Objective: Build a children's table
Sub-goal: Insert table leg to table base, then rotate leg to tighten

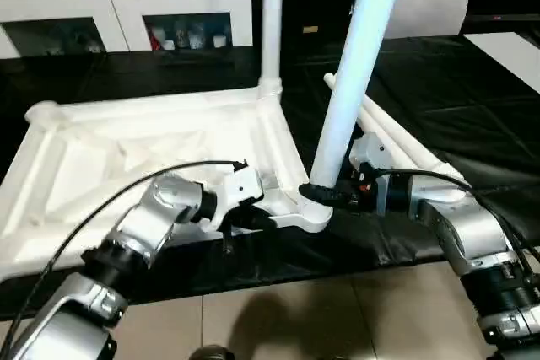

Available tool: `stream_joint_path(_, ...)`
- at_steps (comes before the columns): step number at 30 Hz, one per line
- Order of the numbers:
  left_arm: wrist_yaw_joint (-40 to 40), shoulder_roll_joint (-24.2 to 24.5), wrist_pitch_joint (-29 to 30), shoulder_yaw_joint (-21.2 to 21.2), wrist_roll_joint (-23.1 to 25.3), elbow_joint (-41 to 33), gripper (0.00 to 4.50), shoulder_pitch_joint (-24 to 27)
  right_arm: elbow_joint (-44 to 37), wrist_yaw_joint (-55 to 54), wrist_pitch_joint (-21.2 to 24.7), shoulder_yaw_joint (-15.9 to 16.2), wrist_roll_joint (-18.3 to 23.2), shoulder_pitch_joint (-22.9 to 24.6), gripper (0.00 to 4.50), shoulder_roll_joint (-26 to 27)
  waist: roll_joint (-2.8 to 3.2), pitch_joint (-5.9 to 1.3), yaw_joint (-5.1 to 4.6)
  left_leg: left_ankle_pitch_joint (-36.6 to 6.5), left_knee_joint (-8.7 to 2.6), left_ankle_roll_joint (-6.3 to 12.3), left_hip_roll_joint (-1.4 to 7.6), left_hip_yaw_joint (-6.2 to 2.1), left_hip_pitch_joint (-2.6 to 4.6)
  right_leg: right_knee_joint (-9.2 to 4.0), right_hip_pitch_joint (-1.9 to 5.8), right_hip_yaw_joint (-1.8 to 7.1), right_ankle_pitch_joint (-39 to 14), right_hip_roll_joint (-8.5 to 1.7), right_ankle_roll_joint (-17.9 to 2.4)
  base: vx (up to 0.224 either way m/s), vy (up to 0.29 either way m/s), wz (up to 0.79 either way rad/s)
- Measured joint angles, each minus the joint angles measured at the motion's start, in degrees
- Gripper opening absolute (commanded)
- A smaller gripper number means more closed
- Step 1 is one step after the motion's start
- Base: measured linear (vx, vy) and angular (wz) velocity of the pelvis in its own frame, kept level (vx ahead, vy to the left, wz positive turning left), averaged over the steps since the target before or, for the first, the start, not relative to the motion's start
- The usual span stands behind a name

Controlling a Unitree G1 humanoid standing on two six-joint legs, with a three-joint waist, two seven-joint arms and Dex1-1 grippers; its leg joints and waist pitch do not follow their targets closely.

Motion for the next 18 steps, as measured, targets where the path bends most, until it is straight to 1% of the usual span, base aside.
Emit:
stream_joint_path(3,-1.35,0.31,-1.26,-0.47,0.55,2.3,0.0,-1.94,1.41,1.08,-0.02,0.41,0.02,-1.37,1.86,0.09,-0.05,0.01,-0.01,-0.01,-0.07,0.01,0.0,0.02,0.0,0.04,-0.05,0.0,0.07,0.0,-0.06,0.0,0.0,0.0)
stream_joint_path(6,-2.01,0.54,-1.87,-0.5,0.63,3.39,0.0,-2.74,1.74,1.48,-0.04,0.68,0.02,-1.91,1.86,0.18,-0.07,0.0,0.01,-0.01,-0.17,0.03,0.01,0.04,0.04,0.06,-0.06,0.0,0.33,0.0,-0.08,0.0,0.0,0.0)
stream_joint_path(10,-2.24,0.97,-1.39,-0.47,0.61,2.97,0.0,-2.78,1.68,1.13,0.06,0.65,0.05,-1.96,1.86,0.67,-0.2,-0.06,0.01,-0.01,-0.37,0.03,0.05,0.07,0.09,0.13,-0.08,0.0,0.44,0.03,-0.09,0.0,0.0,0.0)
stream_joint_path(12,-2.21,1.54,-0.57,0.03,0.54,1.68,0.0,-1.86,1.68,-0.13,0.27,0.59,0.06,-1.88,1.86,1.57,-0.26,-0.1,-0.07,-0.01,-0.5,0.03,0.06,0.08,0.1,0.14,-0.07,-0.01,0.45,0.05,-0.08,0.0,0.0,0.0)
stream_joint_path(14,-1.5,1.83,0.7,0.77,0.52,0.75,0.0,-1.23,1.69,-2.43,0.35,0.53,-0.17,-1.9,1.86,2.77,-0.32,-0.13,-0.21,-0.01,-0.59,0.02,0.07,0.1,0.11,0.14,-0.07,-0.01,0.44,0.07,-0.07,0.0,0.0,0.0)
stream_joint_path(16,0.4,1.88,2.91,1.82,0.53,-0.69,0.0,-0.27,1.68,-6.1,0.68,0.33,-0.62,-1.95,1.86,4.52,-0.33,-0.14,-0.57,-0.01,-0.63,0.02,0.08,0.11,0.14,0.13,-0.08,0.0,0.42,0.09,-0.04,0.0,0.0,0.0)
stream_joint_path(17,1.72,1.84,4.6,2.52,0.52,-2.23,0.0,0.71,1.61,-8.14,0.93,0.21,-1.01,-1.96,1.86,5.56,-0.34,-0.14,-0.88,-0.01,-0.67,0.02,0.08,0.12,0.16,0.11,-0.1,-0.01,0.42,0.08,-0.04,0.0,0.0,0.0)
stream_joint_path(18,3.99,1.52,7.7,3.64,0.49,-4.68,0.0,2.1,1.42,-11.34,1.4,-0.04,-1.73,-1.94,1.86,7.11,-0.37,-0.16,-1.42,-0.01,-0.67,0.02,0.08,0.12,0.17,0.11,-0.13,0.0,0.42,0.08,-0.03,0.0,0.0,0.0)
